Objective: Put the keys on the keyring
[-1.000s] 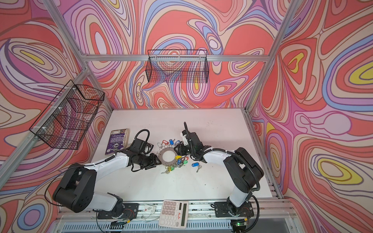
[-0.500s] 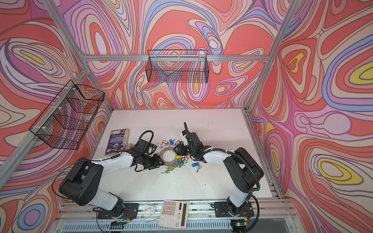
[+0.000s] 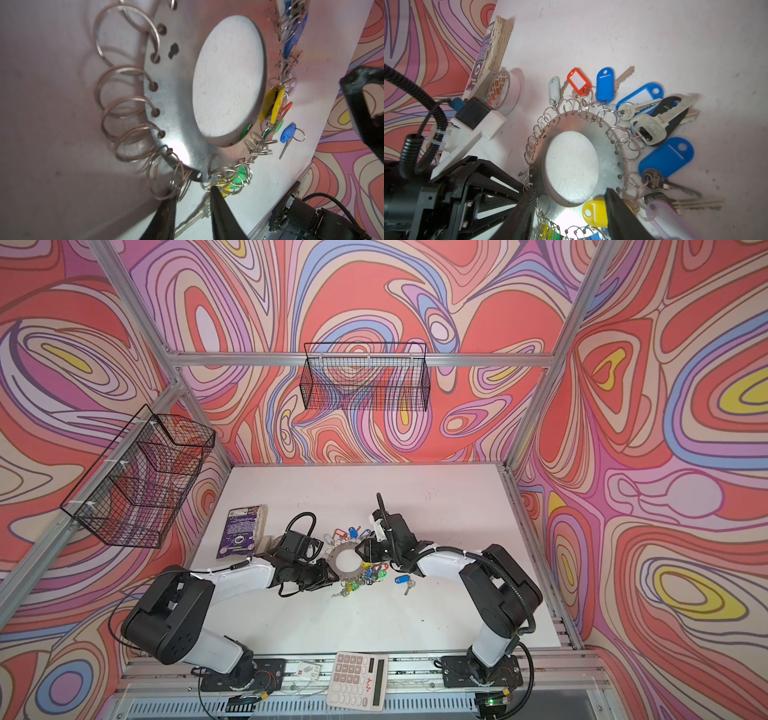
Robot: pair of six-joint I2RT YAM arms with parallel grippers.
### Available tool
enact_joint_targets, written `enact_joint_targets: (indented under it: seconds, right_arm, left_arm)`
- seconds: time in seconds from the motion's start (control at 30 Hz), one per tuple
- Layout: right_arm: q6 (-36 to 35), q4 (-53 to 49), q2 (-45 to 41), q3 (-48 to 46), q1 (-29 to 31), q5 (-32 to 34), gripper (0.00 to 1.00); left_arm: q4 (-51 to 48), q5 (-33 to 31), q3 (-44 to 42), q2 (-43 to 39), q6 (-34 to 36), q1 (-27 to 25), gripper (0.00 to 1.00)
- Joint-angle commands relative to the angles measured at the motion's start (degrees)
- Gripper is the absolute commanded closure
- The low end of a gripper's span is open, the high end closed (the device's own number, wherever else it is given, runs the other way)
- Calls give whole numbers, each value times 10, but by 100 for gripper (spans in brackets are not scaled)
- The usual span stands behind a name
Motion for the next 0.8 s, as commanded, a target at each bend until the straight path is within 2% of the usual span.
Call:
enact_joint_targets:
  seconds: [0.0,0.13,0.33,0.77]
  right_arm:
    - [4,1,-1,12,6,-1,43]
    - [4,1,1,12,8,-2,43]
    - [5,2,2,14,11,-5,43]
    - [-8,-12,1,21,15,-11,44]
  left_arm:
    - [8,-29,-20,-12,-33,-3,73]
    - [41,-30,-36,-14,-60,-4,81]
    - [79,-20,-50,-10,-91,-5,86]
    - [78,-38,-49,-46,-134,-5,84]
